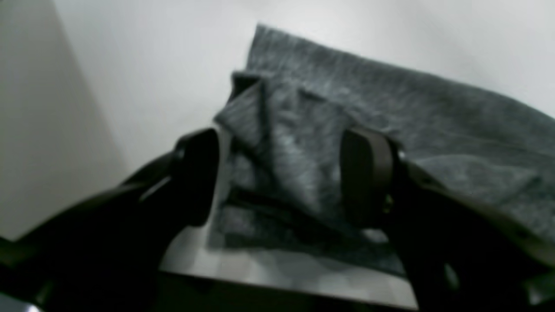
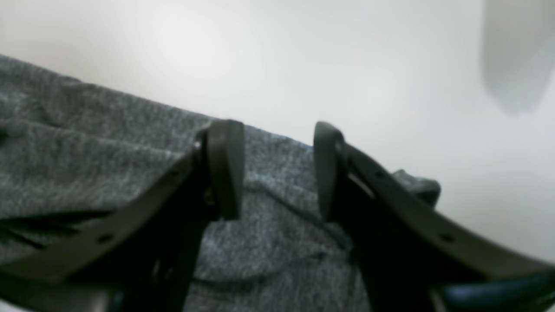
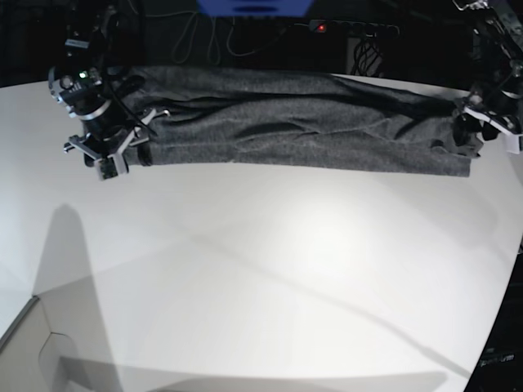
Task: Layout the t-shirt on the table in an organized manner, then fold the t-shirt properly
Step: 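Grasp both ends of the folded strip and pull it taut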
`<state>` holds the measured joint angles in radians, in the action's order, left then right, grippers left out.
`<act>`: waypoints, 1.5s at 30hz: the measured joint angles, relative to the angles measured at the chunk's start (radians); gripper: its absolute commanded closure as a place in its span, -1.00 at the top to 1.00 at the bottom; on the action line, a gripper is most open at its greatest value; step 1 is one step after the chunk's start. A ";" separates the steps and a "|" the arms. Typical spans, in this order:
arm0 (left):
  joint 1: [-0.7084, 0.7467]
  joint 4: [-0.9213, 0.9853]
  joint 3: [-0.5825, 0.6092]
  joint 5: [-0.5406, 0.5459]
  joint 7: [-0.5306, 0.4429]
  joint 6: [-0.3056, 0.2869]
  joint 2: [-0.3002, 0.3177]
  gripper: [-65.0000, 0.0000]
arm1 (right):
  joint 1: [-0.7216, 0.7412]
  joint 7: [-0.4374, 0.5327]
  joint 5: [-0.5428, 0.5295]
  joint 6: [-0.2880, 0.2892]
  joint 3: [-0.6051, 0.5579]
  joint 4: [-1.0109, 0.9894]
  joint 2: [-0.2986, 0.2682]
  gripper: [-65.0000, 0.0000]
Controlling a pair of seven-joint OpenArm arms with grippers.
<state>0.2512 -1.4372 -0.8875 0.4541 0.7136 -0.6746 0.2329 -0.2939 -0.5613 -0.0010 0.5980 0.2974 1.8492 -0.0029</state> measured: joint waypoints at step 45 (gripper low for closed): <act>-0.084 0.187 0.076 0.008 -0.053 -0.019 0.030 0.31 | -0.019 0.000 0.000 0.000 -0.006 0.002 0.000 -0.19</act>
<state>0.1677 -1.2499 -0.8116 0.4618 0.6609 -0.6933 0.2630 -0.3134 -0.5613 -0.0006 0.5976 0.2909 1.8511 -0.0025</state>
